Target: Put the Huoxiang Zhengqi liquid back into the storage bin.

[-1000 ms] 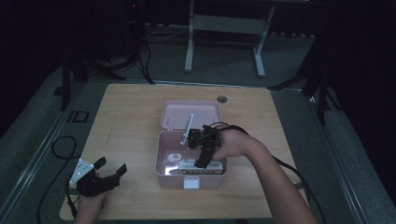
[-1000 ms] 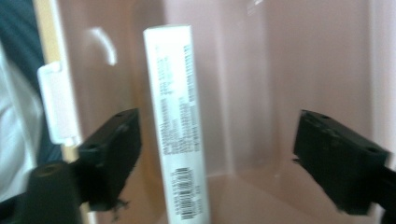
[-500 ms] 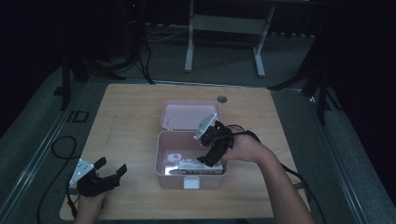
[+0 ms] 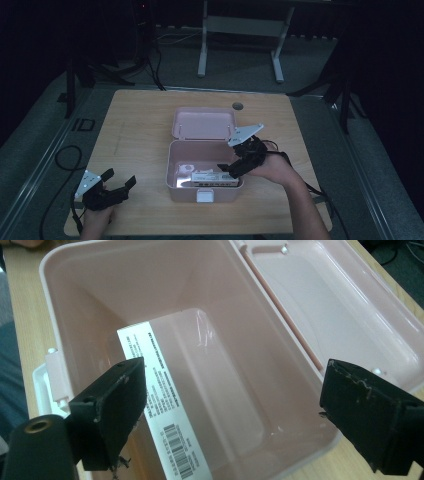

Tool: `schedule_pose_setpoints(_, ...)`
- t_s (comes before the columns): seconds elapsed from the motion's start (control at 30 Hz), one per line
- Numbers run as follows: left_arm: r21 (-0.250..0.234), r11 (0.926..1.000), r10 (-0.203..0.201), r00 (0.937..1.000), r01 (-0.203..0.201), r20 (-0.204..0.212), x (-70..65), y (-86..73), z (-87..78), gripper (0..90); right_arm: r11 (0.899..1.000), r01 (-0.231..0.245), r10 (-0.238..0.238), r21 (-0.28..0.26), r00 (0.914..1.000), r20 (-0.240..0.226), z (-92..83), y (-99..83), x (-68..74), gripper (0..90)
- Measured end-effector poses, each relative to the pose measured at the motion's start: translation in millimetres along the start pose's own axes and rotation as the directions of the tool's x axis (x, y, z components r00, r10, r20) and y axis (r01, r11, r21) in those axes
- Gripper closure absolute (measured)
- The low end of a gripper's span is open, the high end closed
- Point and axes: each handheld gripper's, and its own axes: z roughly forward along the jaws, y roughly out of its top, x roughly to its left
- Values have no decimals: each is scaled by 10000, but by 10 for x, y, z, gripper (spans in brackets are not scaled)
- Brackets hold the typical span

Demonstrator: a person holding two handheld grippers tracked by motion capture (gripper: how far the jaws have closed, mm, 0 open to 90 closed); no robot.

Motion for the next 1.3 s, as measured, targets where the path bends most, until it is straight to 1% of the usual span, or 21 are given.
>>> schedule_pose_setpoints(0.07, -14, 10000, -10, 10000, 10, 3, -1, 0, 1, 52, 9997, -222, 222, -62, 9997, 101, -8, -46, -19, 113)
schedule_pose_setpoints(0.13, 4, 10000, 3, 10000, -3, 4, -1, 0, 0, 52, 9988, -437, 441, -235, 9989, 163, -11, -98, -30, 113)
schedule_pose_setpoints(0.2, 9, 10000, 7, 10000, -7, 7, -2, 0, 0, 52, 9976, -634, 643, -286, 9974, 317, -14, -154, -44, 113)
schedule_pose_setpoints(0.27, 18, 10000, 13, 10000, -13, 8, -3, -1, 1, 52, 9944, -937, 956, -488, 9947, 382, -27, -216, -61, 113)
schedule_pose_setpoints(0.37, 32, 10000, 16, 10000, -16, 17, -4, -1, 3, 52, 9893, -1238, 1292, -774, 9892, 699, -59, -314, -74, 113)
schedule_pose_setpoints(0.43, 27, 10000, 13, 10000, -13, 14, -5, -1, 3, 52, 9851, -1434, 1524, -949, 9837, 958, -91, -388, -78, 113)
schedule_pose_setpoints(0.5, 31, 10000, 24, 10000, -24, 14, -5, -2, 5, 52, 9790, -1611, 1751, -1247, 9783, 1110, -133, -467, -77, 113)
schedule_pose_setpoints(0.57, 41, 10000, 31, 10000, -31, 9, -5, -2, 7, 52, 9725, -1827, 2030, -1442, 9689, 1413, -171, -547, -76, 113)
schedule_pose_setpoints(0.63, 49, 10000, 37, 10000, -37, 13, -6, -2, 9, 52, 9649, -2048, 2293, -1647, 9621, 1472, -200, -629, -78, 113)
schedule_pose_setpoints(0.73, 76, 9999, 68, 10000, -69, 19, -8, -4, 11, 52, 9583, -2348, 2619, -1630, 9497, 1718, -221, -739, -77, 113)
schedule_pose_setpoints(0.87, 82, 9999, 68, 10000, -68, -13, -7, -4, 13, 52, 9481, -2642, 2996, -1766, 9286, 2192, -245, -887, -67, 113)
schedule_pose_setpoints(0.9, 78, 10000, 60, 10000, -60, -18, -6, -4, 12, 52, 9452, -2718, 3100, -1808, 9209, 2362, -247, -923, -59, 113)
schedule_pose_setpoints(0.97, 80, 9999, 66, 10000, -66, -19, -7, -5, 12, 52, 9394, -2849, 3281, -1905, 9083, 2595, -252, -994, -52, 113)
schedule_pose_setpoints(1.03, 87, 9999, 70, 10000, -70, 3, -8, -5, 10, 52, 9301, -3018, 3531, -2093, 8917, 2832, -265, -1060, -42, 113)
schedule_pose_setpoints(1.07, 80, 9999, 68, 10000, -68, -1, -9, -5, 9, 52, 9274, -3071, 3613, -2136, 8833, 2987, -272, -1096, -32, 113)
schedule_pose_setpoints(1.17, 95, 9999, 53, 10000, -53, 5, -9, -6, 13, 52, 9082, -3399, 4051, -2440, 8605, 3090, -285, -1238, -22, 113)
schedule_pose_setpoints(1.27, 131, 9999, 66, 10000, -66, 23, -11, -8, 17, 52, 8881, -3796, 4501, -2591, 8324, 3233, -277, -1389, -26, 113)
schedule_pose_setpoints(1.3, 122, 9999, 77, 10000, -77, 17, -13, -8, 18, 52, 8821, -3922, 4635, -2610, 8212, 3328, -269, -1436, -30, 113)
